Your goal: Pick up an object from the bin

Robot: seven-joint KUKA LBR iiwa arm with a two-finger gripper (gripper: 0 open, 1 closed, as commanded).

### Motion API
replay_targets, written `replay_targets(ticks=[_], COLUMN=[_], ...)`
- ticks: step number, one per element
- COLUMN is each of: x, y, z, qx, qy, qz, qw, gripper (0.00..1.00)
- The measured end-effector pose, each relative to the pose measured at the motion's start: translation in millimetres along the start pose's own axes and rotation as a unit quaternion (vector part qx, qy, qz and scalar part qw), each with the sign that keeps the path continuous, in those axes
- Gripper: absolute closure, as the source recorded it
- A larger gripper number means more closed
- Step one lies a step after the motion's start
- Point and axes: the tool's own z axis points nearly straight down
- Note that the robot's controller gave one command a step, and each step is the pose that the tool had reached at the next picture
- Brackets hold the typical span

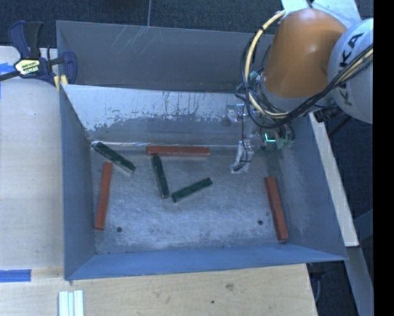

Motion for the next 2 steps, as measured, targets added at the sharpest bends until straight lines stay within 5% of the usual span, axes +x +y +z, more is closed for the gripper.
replay_targets(ticks=[1,2], x=[4.6,45.1], y=[34,56], z=[127,133], qx=[0.000,0.000], qy=[-0.0026,-0.0013], qz=[-0.059,-0.063], qw=[0.9983,0.9980], gripper=[0.00,0.00])
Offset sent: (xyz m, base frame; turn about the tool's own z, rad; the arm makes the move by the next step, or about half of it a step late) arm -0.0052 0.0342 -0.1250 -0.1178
